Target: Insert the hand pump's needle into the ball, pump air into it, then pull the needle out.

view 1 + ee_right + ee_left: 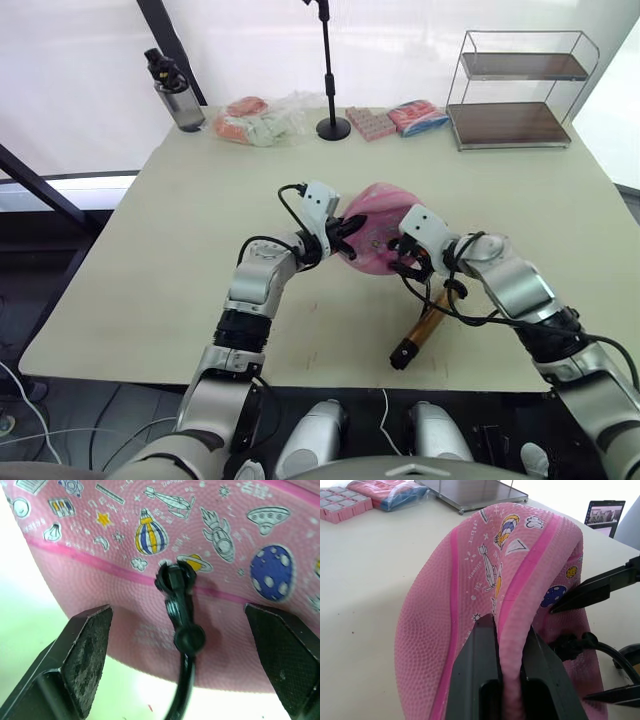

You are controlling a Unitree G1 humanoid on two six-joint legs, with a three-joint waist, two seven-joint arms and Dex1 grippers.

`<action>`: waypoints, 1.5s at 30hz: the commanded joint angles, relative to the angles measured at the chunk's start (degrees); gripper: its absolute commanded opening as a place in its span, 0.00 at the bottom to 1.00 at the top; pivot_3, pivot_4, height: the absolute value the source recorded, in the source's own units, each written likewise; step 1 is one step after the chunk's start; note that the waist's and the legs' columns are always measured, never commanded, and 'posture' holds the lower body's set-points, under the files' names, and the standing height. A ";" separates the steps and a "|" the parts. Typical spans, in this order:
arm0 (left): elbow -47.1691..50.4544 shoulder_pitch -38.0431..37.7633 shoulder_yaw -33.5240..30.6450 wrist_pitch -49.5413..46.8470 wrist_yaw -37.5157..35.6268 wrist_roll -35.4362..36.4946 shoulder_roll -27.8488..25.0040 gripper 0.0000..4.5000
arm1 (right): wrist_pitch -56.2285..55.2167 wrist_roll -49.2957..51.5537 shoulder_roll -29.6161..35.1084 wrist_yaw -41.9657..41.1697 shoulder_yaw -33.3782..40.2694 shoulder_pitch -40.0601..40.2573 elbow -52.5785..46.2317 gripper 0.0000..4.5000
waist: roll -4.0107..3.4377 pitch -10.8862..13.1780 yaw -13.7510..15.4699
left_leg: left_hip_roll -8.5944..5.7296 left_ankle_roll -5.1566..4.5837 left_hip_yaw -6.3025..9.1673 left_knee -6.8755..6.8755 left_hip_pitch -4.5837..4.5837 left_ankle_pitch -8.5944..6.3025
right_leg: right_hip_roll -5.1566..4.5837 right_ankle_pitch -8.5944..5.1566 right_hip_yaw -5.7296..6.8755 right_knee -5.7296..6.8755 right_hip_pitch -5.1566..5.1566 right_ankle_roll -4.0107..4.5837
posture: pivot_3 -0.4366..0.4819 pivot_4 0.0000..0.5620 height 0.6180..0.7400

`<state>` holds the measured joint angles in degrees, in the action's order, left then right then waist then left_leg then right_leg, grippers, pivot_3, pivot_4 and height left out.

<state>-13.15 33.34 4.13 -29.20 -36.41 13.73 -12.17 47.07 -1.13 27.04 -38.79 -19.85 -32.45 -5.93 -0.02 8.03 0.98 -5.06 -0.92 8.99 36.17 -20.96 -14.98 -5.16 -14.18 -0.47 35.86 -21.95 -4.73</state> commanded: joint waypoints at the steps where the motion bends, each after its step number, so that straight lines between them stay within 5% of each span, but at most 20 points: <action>1: -5.21 -3.39 2.34 -2.48 0.47 -2.08 -0.49 0.00 | -1.91 2.30 1.83 0.07 6.04 2.04 -5.25 0.99 | 0.03 0.06 0.04 | 0.00 0.01 0.00 0.00 -0.02 0.00 | 0.00 0.00 0.00 -0.01 -0.01 0.00 | 0.48 0.27 1.00; 23: -4.85 -1.87 3.59 -1.71 -0.63 -2.49 -0.89 0.00 | -16.35 21.25 7.24 -5.57 30.61 30.67 -23.42 0.99 | 0.32 0.38 0.09 | 0.03 -0.08 -0.02 0.03 -0.19 -0.05 | -0.01 0.00 0.02 -0.01 -0.10 -0.02 | 0.48 0.27 1.00; 36: -5.23 -0.66 4.02 -0.98 -1.16 -2.91 -1.44 0.00 | -27.37 33.34 6.05 -12.88 39.39 33.90 -17.55 0.99 | 0.37 0.44 0.17 | 0.04 -0.22 -0.05 0.04 -0.19 0.02 | 0.00 0.00 0.01 -0.01 -0.08 -0.02 | 0.48 0.27 1.00; 45: -4.51 -0.13 4.64 -0.79 -1.83 -3.46 -2.18 0.00 | -39.43 28.27 5.41 -13.53 38.38 35.60 -13.02 0.99 | 0.36 0.44 0.16 | 0.04 -0.32 -0.05 0.04 -0.19 0.08 | 0.00 0.00 0.00 0.00 -0.09 -0.01 | 0.48 0.27 1.00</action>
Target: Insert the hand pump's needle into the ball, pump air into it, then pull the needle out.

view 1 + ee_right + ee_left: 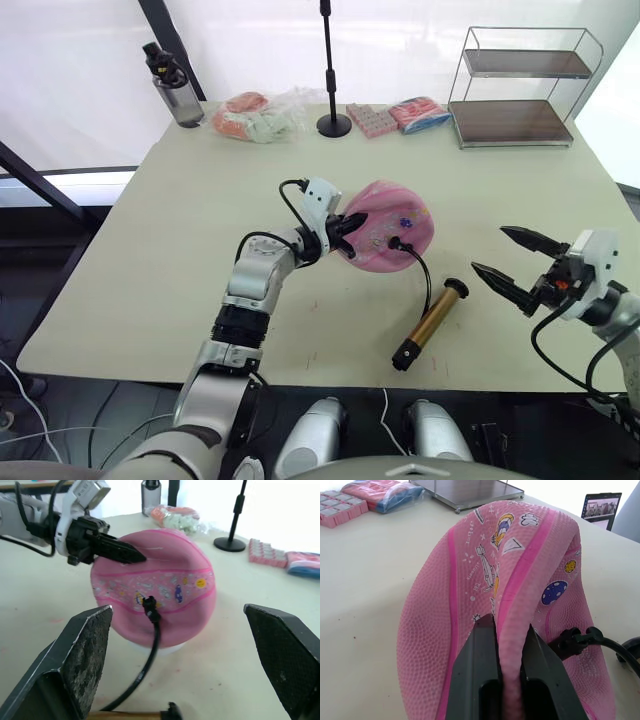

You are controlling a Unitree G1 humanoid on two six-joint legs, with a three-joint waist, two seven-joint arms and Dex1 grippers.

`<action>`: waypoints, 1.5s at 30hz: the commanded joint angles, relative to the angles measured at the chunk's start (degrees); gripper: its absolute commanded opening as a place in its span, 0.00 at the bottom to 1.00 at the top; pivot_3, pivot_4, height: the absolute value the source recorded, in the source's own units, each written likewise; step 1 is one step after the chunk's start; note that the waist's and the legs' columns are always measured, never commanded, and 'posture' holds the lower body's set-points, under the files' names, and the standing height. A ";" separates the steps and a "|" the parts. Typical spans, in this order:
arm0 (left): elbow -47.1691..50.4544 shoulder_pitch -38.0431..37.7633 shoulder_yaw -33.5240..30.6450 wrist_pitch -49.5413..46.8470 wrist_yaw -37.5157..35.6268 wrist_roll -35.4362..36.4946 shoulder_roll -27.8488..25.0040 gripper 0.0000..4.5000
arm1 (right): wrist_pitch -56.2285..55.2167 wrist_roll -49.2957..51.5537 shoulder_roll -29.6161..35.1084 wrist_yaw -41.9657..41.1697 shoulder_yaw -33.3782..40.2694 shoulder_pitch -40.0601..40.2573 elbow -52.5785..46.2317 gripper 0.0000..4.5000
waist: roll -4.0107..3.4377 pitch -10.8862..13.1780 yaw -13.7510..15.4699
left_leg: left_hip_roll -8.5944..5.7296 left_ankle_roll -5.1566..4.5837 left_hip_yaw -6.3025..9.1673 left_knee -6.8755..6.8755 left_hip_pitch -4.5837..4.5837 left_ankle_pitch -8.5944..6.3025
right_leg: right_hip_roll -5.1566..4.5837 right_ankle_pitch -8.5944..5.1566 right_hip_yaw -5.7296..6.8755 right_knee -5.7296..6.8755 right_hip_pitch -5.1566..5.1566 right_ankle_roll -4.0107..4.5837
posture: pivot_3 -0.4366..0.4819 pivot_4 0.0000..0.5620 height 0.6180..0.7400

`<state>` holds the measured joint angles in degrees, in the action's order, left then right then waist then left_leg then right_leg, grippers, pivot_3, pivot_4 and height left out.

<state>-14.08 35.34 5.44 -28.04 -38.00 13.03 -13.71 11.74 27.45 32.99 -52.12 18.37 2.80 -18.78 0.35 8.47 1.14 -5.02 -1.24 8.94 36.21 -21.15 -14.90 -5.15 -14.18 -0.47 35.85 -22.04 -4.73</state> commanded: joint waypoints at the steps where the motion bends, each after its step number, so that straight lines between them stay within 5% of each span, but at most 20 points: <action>1: -3.57 -2.05 3.49 -1.88 -0.33 -2.84 -0.69 0.00 | -4.46 0.21 -0.68 -0.68 -0.01 0.66 -0.11 0.99 | 0.00 0.00 -0.01 | 0.00 0.00 0.00 0.00 0.00 0.00 | 0.00 0.00 0.00 0.00 0.00 0.00 | 0.48 0.27 1.00; 14: -15.02 4.15 5.89 8.24 -9.10 -5.74 -2.66 0.00 | -7.41 2.93 -0.04 -3.28 -0.43 2.63 -0.02 0.99 | -0.01 0.00 0.57 | 0.00 -0.01 -0.01 0.05 0.01 0.01 | 0.01 0.01 0.00 0.03 0.02 0.01 | 0.48 0.27 1.00; 21: -34.11 13.81 7.96 24.96 -20.17 -10.28 -5.02 0.00 | -8.26 3.32 -0.39 -3.07 -0.64 2.85 0.34 0.99 | 0.04 0.04 1.02 | -0.01 -0.02 -0.04 0.05 0.00 0.01 | 0.03 0.01 -0.03 0.03 0.00 0.02 | 0.48 0.27 1.00; 31: -54.67 25.29 8.39 39.08 -24.09 -16.06 -3.24 0.00 | -9.77 3.22 -0.91 -2.46 -1.07 3.68 0.17 0.99 | 0.30 0.20 1.01 | -0.02 -0.05 -0.07 0.08 -0.04 0.02 | 0.05 0.01 -0.01 0.04 -0.02 0.01 | 0.48 0.27 1.00; 44: -58.37 28.42 5.51 41.76 -26.48 -17.29 -1.79 0.00 | -11.16 3.27 -0.67 -3.13 -1.24 4.64 0.28 0.99 | 0.36 0.23 1.01 | -0.04 -0.06 -0.06 0.15 -0.05 0.03 | 0.08 0.02 0.01 0.08 0.00 -0.01 | 0.48 0.27 1.00; 45: -58.14 28.28 5.23 42.01 -26.87 -17.31 -1.94 0.17 | -11.23 3.21 -0.73 -3.15 -1.42 4.66 0.27 1.00 | 0.36 0.23 1.01 | -0.04 -0.06 -0.06 0.15 -0.05 0.03 | 0.08 0.02 0.01 0.09 0.00 -0.01 | 0.48 0.27 1.00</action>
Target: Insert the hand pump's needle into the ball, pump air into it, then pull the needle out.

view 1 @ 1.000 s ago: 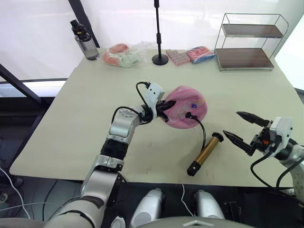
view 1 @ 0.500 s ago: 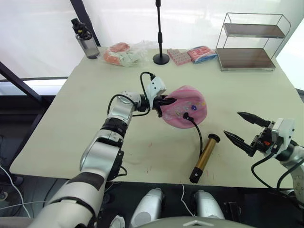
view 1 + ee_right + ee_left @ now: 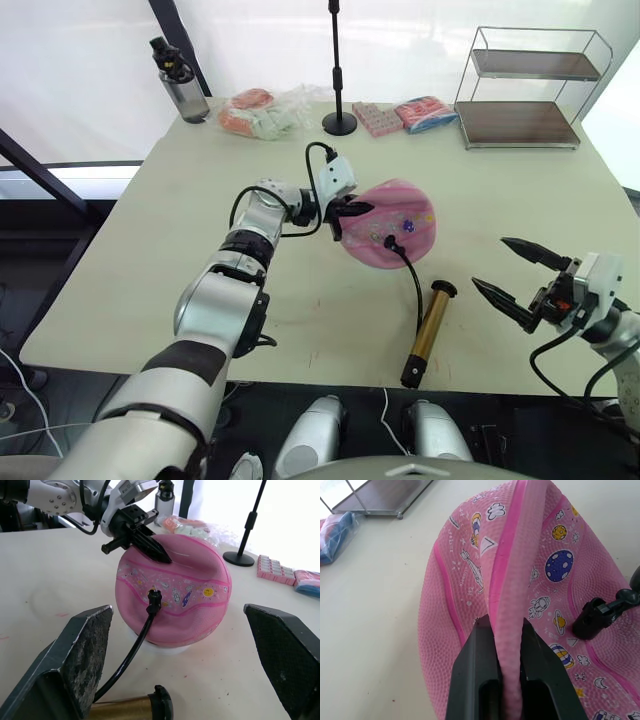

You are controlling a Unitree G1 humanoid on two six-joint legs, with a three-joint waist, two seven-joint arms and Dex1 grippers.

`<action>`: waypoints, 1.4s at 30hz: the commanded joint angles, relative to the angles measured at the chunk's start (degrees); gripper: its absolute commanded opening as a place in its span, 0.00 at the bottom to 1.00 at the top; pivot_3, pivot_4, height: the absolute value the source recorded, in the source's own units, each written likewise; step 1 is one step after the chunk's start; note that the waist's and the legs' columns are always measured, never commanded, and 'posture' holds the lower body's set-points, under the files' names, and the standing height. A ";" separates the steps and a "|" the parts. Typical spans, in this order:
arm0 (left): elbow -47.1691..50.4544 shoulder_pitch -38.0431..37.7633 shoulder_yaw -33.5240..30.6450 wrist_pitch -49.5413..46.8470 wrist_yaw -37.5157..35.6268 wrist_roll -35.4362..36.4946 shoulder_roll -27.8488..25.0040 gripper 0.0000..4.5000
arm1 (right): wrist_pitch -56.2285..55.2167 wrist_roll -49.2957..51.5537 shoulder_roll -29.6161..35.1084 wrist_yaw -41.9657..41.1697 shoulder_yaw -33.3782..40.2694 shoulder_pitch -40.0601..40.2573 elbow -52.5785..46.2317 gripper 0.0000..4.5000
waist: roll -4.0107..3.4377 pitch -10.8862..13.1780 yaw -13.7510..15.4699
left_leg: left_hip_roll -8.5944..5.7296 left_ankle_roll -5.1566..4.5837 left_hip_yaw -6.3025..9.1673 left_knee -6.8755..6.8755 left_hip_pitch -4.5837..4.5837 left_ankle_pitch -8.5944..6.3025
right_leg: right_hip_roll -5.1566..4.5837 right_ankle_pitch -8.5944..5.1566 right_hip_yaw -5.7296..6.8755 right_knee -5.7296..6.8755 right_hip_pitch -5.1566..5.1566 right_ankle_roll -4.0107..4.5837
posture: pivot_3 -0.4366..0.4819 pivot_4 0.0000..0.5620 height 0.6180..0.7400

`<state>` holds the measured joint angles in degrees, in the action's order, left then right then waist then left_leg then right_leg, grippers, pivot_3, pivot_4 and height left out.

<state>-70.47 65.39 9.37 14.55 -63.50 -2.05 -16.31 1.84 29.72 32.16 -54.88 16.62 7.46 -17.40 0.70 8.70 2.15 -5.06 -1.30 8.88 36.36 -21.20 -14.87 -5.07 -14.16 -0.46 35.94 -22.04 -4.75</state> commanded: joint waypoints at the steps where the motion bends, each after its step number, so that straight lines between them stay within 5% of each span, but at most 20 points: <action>1: -1.57 -1.86 1.02 -0.34 -1.56 -2.20 0.54 0.22 | -1.36 0.90 0.06 -0.42 0.17 -0.05 -1.08 1.00 | 0.00 0.00 0.00 | 0.00 0.00 0.01 0.00 0.00 0.00 | 0.00 0.00 0.00 0.00 0.00 0.00 | 0.48 0.27 1.00; 9: 0.06 -1.67 -2.45 0.27 -2.64 0.05 -0.53 1.00 | -1.74 0.62 0.23 -1.28 -0.74 -1.29 0.32 1.00 | -0.02 0.12 -0.24 | -0.01 0.01 -0.01 0.03 -0.02 0.01 | 0.02 0.02 -0.02 0.02 -0.02 0.04 | 0.48 0.27 1.00; 17: 4.69 0.19 -8.13 -0.88 -7.05 5.69 -0.36 1.00 | -1.93 1.03 0.30 -1.86 -0.95 -1.89 0.80 1.00 | 0.12 0.45 -1.39 | -0.30 0.26 0.00 1.02 -1.58 0.16 | -0.13 0.17 -0.16 0.94 -1.54 0.28 | 0.48 0.27 1.00; 32: 20.60 -1.91 -10.60 -12.61 -13.14 12.52 -3.29 1.00 | -2.27 3.22 0.27 -2.77 -0.14 -1.23 -0.68 1.00 | 0.17 0.61 -2.84 | -0.29 0.25 -0.14 1.07 -1.52 0.16 | -0.11 0.18 -0.32 1.18 -1.61 0.29 | 0.48 0.27 1.00; 42: 70.60 -26.82 -6.59 -42.24 -6.01 22.14 -6.69 1.00 | -2.46 4.32 1.22 -3.31 2.56 3.26 -2.51 1.00 | 0.10 0.62 -3.14 | -0.20 0.25 -0.54 1.13 -1.35 0.16 | -0.10 0.18 -0.82 1.65 -1.81 0.32 | 0.48 0.27 1.00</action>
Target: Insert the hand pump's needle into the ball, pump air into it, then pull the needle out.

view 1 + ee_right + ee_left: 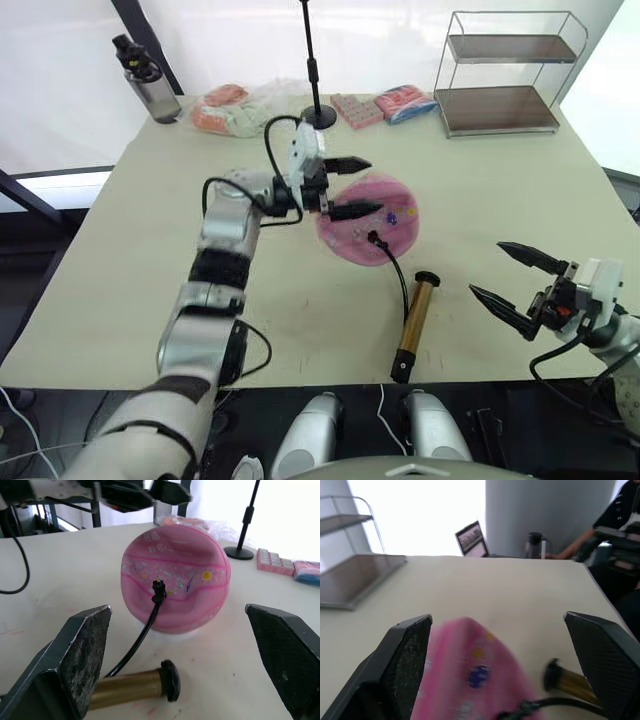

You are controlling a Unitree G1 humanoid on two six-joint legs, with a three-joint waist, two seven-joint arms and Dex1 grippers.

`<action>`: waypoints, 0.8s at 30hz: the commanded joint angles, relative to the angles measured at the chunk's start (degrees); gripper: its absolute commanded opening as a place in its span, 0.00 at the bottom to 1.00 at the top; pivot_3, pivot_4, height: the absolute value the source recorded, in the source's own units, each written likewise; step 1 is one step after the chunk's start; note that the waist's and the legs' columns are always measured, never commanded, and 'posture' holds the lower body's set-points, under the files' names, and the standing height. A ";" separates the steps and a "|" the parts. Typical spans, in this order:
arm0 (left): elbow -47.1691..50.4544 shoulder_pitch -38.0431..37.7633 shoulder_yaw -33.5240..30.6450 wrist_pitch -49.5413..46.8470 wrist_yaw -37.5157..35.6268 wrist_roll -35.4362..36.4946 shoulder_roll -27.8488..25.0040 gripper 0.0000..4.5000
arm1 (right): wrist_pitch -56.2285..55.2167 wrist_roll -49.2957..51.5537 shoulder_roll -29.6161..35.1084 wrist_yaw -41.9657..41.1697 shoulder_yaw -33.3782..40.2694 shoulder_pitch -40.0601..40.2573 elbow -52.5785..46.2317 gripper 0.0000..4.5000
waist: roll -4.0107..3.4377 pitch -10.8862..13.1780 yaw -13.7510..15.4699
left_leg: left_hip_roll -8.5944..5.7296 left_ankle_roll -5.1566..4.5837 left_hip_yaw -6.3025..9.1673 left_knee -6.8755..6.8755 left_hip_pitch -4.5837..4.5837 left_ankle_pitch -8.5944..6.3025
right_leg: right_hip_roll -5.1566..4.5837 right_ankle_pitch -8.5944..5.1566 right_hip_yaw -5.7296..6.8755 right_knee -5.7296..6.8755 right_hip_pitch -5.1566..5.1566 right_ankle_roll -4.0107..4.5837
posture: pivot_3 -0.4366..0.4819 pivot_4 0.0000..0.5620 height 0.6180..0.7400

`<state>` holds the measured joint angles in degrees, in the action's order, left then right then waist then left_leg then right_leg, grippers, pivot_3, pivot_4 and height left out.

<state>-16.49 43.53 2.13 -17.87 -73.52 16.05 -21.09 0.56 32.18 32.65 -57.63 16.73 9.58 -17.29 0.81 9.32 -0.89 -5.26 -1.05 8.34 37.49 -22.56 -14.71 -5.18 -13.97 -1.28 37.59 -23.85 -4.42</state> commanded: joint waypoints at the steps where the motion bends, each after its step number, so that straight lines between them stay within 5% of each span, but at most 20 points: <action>1: 19.99 -6.55 0.79 -12.27 5.17 4.97 -2.37 1.00 | -1.20 1.90 0.84 -0.60 2.64 1.47 -2.70 1.00 | -0.01 0.01 0.13 | 0.01 0.00 -0.06 0.00 0.04 0.00 | 0.00 0.00 -0.09 0.07 -0.02 0.01 | 0.48 0.27 1.00; 8: 37.84 -16.37 3.38 -26.93 13.27 9.40 -5.94 1.00 | -1.65 3.08 3.28 -4.66 5.05 3.08 0.37 1.00 | -0.09 0.07 0.67 | 0.13 -0.18 -0.11 -0.02 0.59 -0.10 | 0.08 0.07 -0.08 0.12 0.48 0.13 | 0.48 0.27 1.00; 16: 43.08 -20.15 11.08 -35.50 23.26 7.56 -6.42 1.00 | -2.73 4.09 8.95 -13.48 8.41 3.82 6.23 1.00 | -0.11 0.08 0.58 | 0.24 -0.19 -0.22 -0.06 0.67 -0.11 | 0.17 0.07 -0.15 0.09 0.54 0.14 | 0.48 0.27 1.00; 24: 45.61 -20.21 17.86 -46.52 34.27 8.69 1.00 1.00 | -4.04 3.18 9.92 -16.14 8.07 3.34 8.74 1.00 | -0.10 0.09 0.88 | 0.26 -0.19 -0.32 -0.05 0.67 -0.11 | 0.16 0.07 -0.22 0.07 0.54 0.13 | 0.48 0.27 1.00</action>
<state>26.21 22.54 18.05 -61.12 -41.22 23.73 -20.90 -2.00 35.16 42.47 -73.43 23.44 13.07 -7.97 0.71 9.41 -0.02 -5.01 -1.24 8.02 37.44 -21.89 -14.82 -5.02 -13.90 -1.51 37.66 -23.31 -4.30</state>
